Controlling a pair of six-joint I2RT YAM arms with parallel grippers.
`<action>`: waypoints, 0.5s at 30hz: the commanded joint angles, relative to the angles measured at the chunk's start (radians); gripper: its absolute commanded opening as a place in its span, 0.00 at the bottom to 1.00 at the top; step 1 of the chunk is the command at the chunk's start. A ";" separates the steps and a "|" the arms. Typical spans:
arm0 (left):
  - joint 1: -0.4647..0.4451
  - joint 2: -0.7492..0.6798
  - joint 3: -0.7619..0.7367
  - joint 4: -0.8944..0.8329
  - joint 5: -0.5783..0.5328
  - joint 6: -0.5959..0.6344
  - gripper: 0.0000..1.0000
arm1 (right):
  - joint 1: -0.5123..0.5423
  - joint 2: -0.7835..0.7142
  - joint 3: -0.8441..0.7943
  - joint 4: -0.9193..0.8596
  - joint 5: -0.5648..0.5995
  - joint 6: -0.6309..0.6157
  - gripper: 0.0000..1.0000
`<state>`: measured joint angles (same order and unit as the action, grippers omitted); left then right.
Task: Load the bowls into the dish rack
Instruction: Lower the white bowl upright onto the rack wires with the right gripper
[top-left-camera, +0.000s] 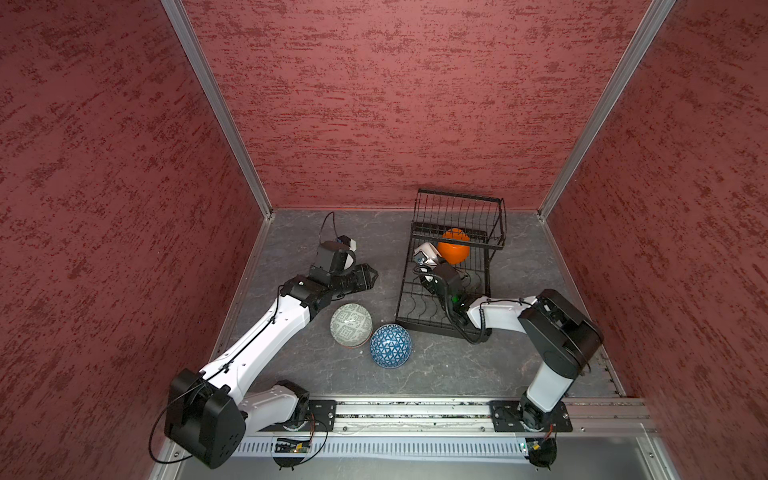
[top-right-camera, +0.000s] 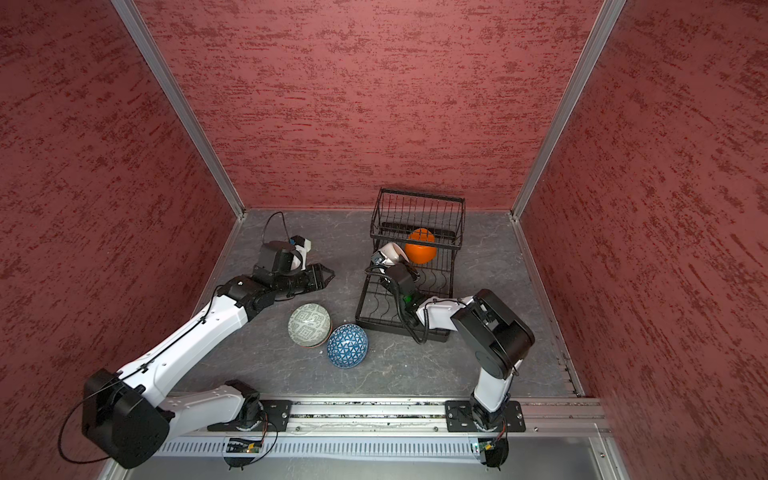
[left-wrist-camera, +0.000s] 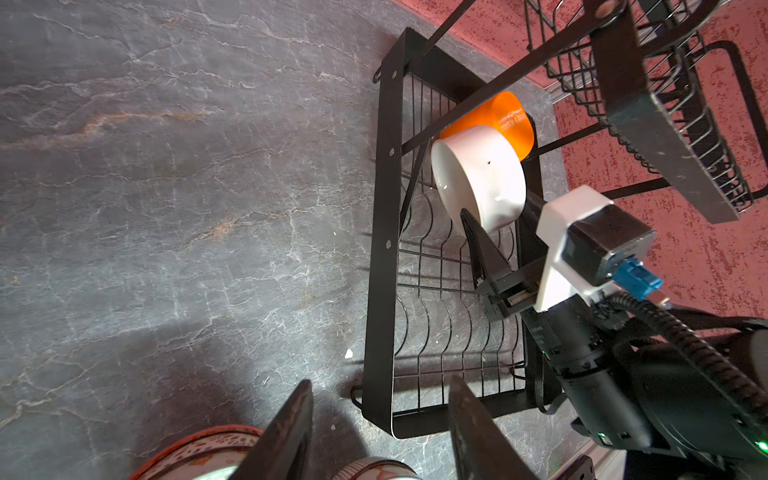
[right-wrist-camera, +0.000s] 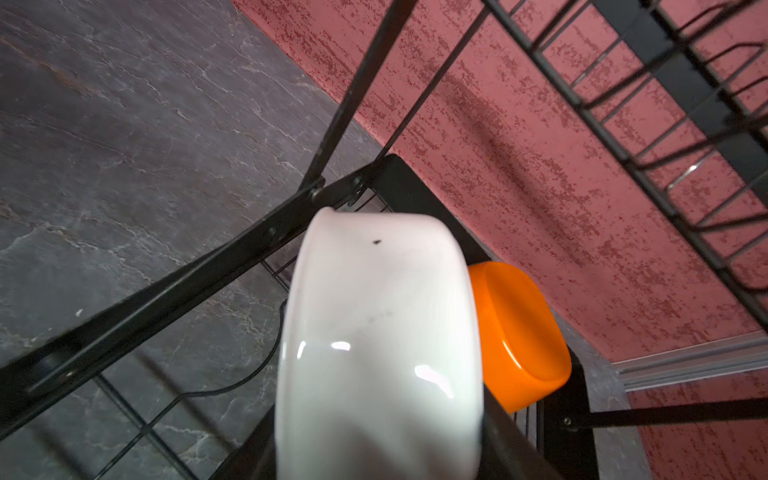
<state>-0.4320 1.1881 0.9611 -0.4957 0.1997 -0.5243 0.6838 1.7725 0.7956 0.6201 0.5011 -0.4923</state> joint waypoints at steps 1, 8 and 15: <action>0.010 -0.016 -0.009 -0.013 -0.011 0.021 0.52 | 0.002 0.026 0.039 0.201 0.048 -0.086 0.46; 0.014 -0.014 -0.013 -0.022 -0.010 0.024 0.52 | -0.034 0.094 0.066 0.286 0.047 -0.135 0.46; 0.020 -0.009 -0.009 -0.027 -0.008 0.026 0.52 | -0.074 0.139 0.082 0.326 0.037 -0.160 0.46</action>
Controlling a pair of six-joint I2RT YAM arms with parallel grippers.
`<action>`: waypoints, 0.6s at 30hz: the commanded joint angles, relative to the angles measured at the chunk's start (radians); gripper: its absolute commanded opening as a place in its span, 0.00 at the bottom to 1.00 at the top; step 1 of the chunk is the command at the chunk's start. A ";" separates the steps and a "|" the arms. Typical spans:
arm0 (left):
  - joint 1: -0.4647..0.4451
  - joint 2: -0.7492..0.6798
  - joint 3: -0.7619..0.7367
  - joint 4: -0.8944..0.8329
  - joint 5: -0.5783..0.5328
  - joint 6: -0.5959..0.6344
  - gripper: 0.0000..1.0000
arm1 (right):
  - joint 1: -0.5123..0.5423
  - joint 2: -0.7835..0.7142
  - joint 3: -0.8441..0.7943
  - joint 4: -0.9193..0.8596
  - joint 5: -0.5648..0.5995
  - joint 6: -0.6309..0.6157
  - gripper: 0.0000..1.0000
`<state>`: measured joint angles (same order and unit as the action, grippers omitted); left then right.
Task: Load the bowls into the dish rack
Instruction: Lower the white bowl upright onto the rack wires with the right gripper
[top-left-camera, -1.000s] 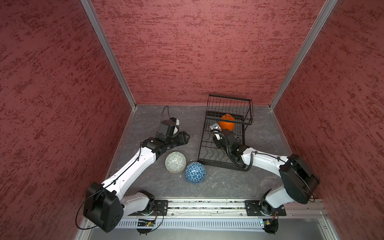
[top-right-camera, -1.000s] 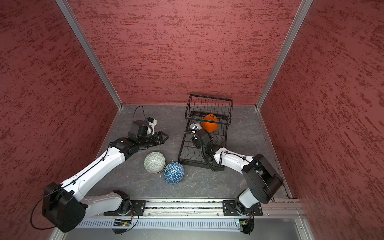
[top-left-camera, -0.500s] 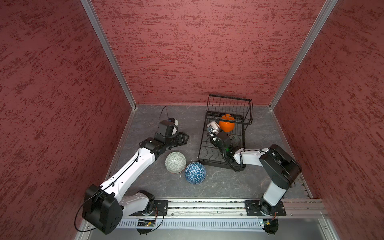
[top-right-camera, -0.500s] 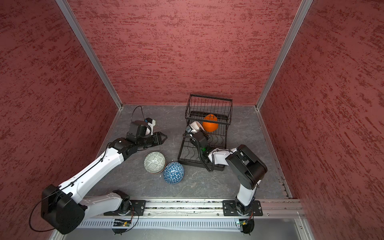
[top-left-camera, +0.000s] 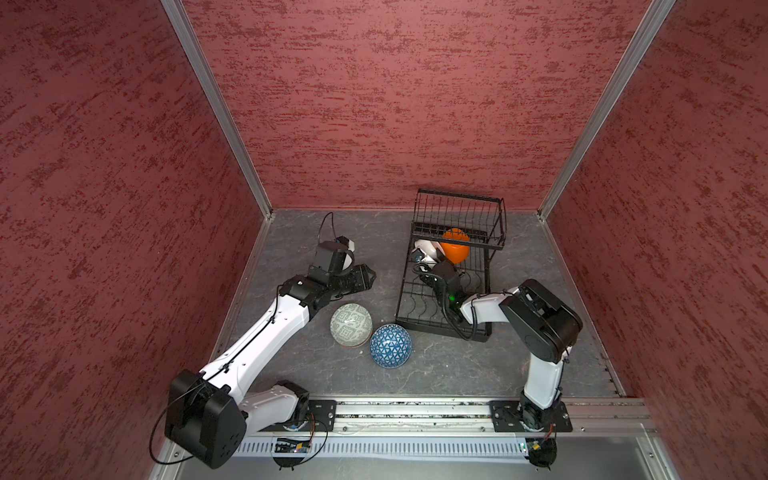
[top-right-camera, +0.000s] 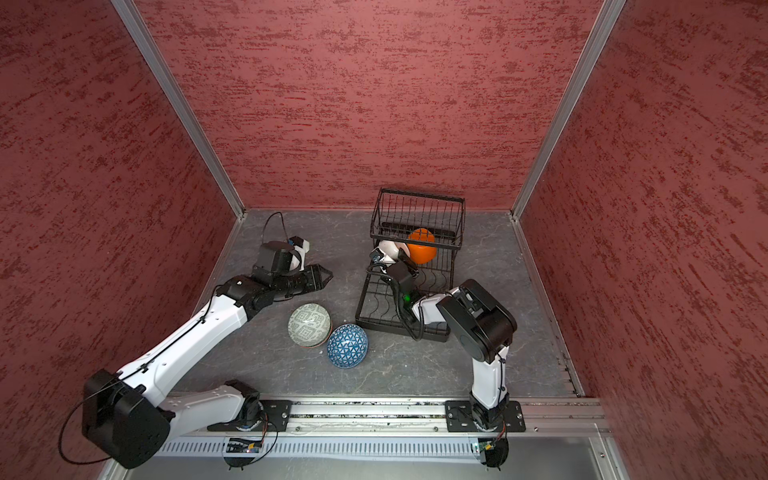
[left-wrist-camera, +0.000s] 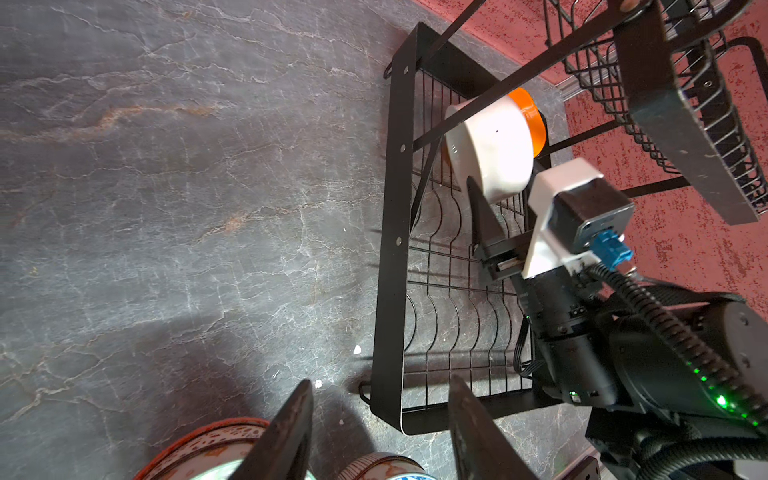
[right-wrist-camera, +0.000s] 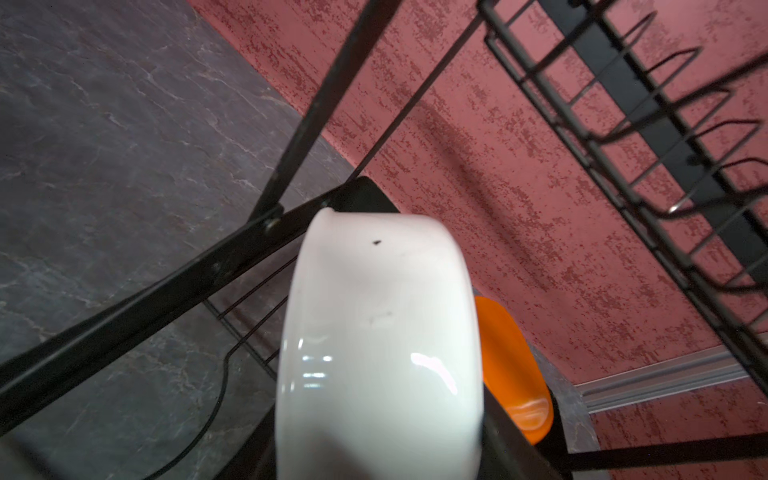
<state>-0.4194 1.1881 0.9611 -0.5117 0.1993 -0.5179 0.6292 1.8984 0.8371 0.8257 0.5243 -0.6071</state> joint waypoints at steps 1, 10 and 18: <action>0.007 -0.008 -0.009 -0.010 -0.007 0.019 0.52 | -0.025 0.020 0.042 0.128 0.015 -0.050 0.47; 0.007 -0.005 -0.009 -0.001 -0.007 0.015 0.52 | -0.060 0.054 0.012 0.219 0.075 -0.087 0.47; 0.010 0.003 -0.012 -0.001 -0.006 0.021 0.52 | -0.066 0.057 0.027 0.199 0.065 -0.081 0.47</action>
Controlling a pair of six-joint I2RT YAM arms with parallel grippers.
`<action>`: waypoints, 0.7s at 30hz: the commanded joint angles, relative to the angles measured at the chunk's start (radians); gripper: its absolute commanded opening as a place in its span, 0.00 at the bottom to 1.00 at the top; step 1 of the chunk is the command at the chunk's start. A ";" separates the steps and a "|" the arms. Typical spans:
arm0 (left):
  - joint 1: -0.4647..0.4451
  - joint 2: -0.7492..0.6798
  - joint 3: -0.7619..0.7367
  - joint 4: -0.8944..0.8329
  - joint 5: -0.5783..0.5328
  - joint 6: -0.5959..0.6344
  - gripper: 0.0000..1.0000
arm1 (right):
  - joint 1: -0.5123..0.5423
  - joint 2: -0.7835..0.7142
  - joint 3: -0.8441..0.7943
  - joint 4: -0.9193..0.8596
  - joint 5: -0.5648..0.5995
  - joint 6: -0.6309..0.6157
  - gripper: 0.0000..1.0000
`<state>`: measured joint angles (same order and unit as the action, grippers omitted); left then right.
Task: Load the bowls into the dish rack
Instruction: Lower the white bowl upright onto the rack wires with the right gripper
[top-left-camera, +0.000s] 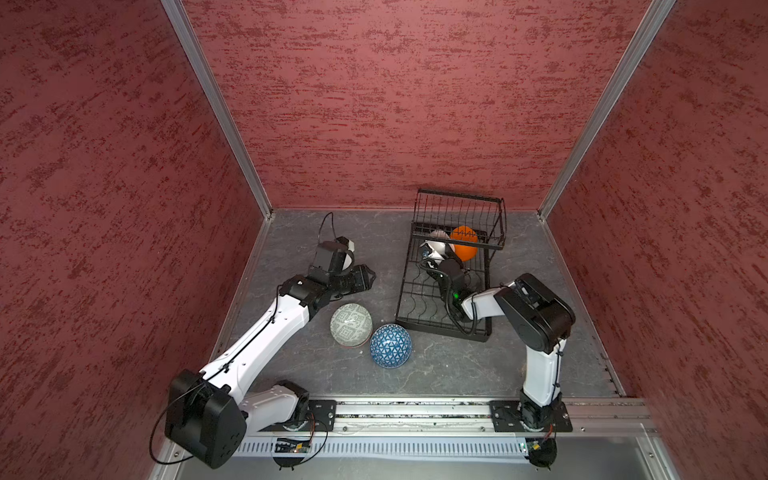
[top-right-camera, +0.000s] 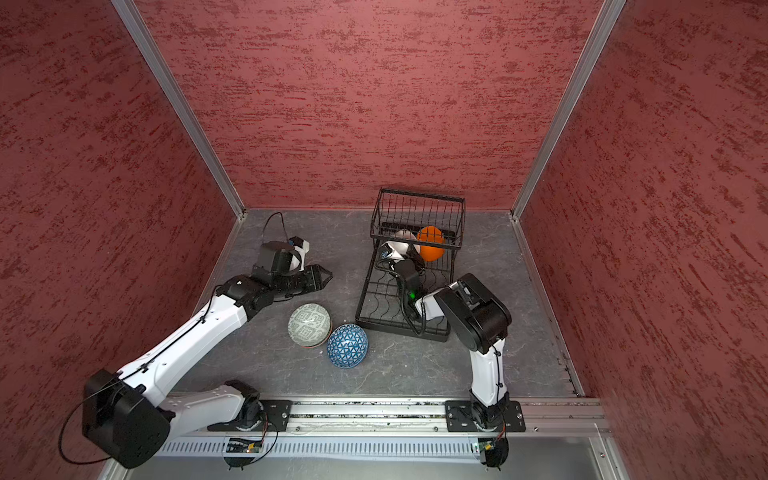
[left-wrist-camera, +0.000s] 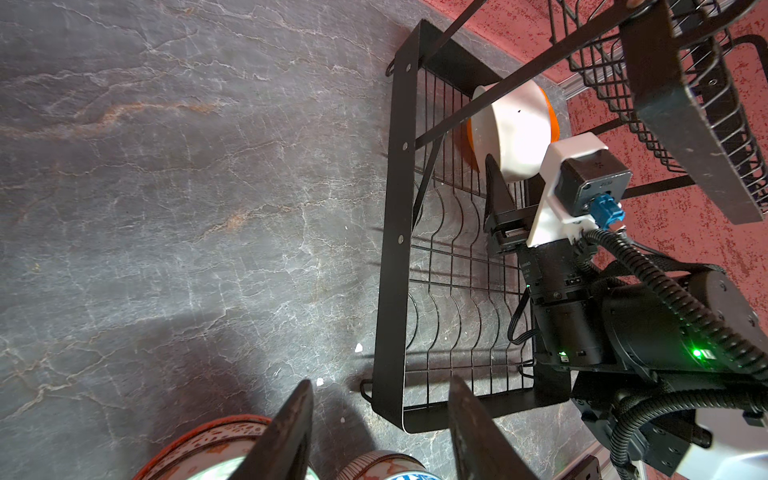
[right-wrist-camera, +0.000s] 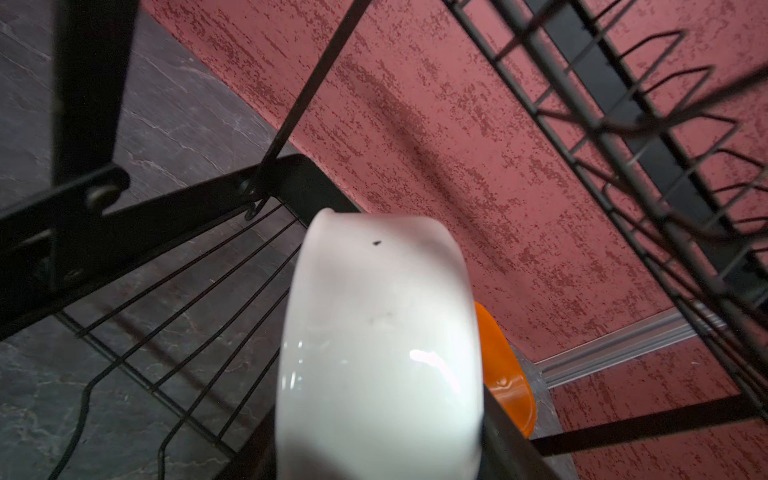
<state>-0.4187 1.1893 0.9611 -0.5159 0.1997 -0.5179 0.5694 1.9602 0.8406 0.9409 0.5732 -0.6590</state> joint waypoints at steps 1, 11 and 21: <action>0.009 0.001 -0.015 0.002 -0.007 0.021 0.52 | -0.006 0.002 0.032 0.073 0.009 -0.028 0.48; 0.032 0.011 -0.024 0.013 0.010 0.027 0.52 | -0.006 0.044 0.074 0.022 -0.039 -0.055 0.51; 0.046 0.024 -0.027 0.026 0.027 0.032 0.52 | -0.006 0.087 0.093 0.003 -0.055 -0.098 0.54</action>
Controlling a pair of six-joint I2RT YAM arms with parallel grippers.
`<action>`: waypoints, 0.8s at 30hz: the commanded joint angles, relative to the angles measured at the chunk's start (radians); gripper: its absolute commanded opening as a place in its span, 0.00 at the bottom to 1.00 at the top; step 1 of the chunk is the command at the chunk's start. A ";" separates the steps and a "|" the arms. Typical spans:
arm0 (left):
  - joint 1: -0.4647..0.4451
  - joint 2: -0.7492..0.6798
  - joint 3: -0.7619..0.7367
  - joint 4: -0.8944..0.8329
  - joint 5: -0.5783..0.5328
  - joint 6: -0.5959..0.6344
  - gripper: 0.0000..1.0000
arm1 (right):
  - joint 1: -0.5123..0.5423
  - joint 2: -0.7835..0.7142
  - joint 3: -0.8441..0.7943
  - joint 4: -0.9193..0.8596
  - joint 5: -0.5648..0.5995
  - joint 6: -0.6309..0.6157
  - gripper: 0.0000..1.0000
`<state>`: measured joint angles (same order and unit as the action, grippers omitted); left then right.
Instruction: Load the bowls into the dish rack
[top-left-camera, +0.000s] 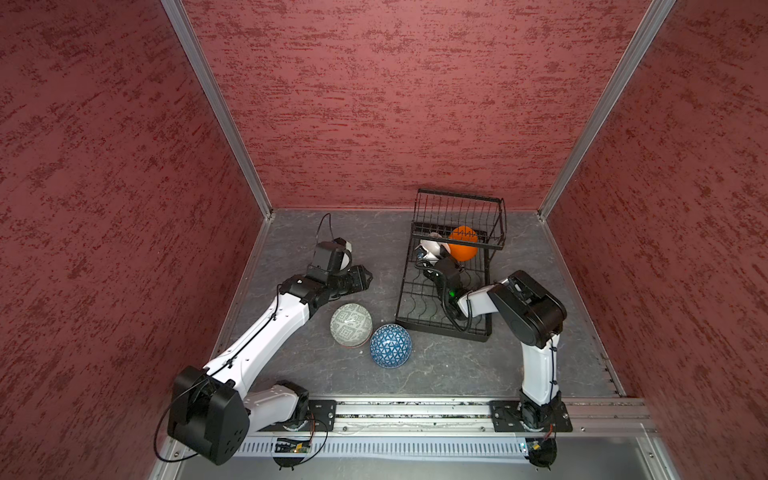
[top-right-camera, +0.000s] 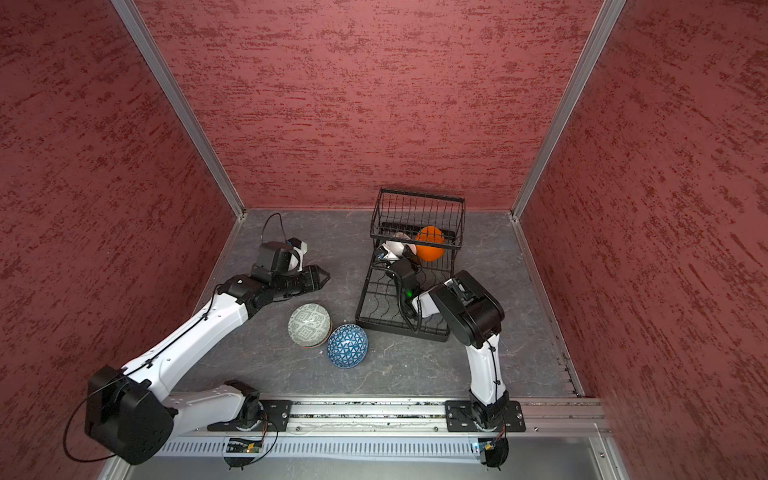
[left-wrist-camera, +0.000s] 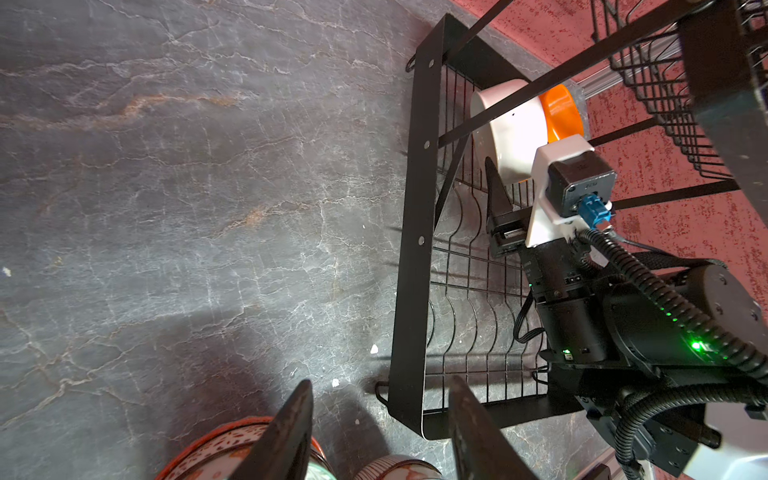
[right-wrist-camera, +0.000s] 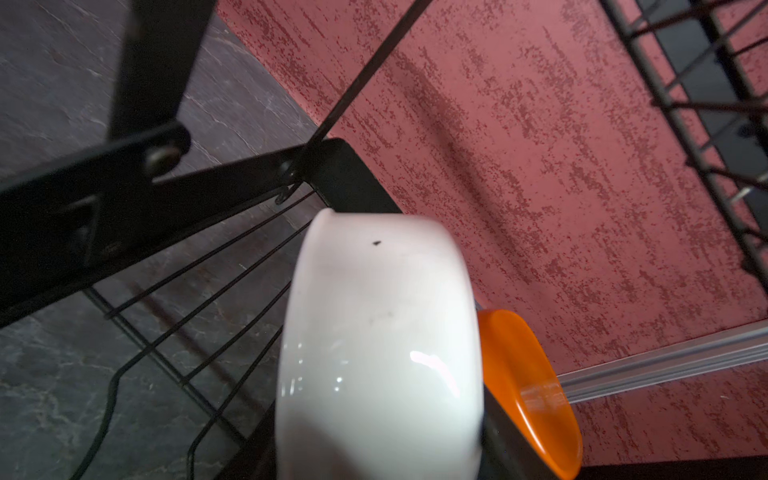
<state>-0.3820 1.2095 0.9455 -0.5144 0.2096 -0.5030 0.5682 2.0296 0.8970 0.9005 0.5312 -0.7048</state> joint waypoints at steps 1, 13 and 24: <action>0.011 0.004 -0.011 0.024 0.017 0.017 0.52 | -0.003 0.022 0.039 0.044 -0.013 -0.059 0.54; 0.029 -0.017 -0.028 0.026 0.025 0.018 0.52 | -0.001 0.011 0.055 -0.023 -0.050 -0.053 0.74; 0.035 -0.025 -0.027 0.020 0.031 0.020 0.52 | -0.002 0.027 0.077 -0.050 -0.060 -0.066 0.82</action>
<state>-0.3553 1.2034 0.9257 -0.5076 0.2317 -0.4995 0.5682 2.0453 0.9463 0.8539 0.4866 -0.7341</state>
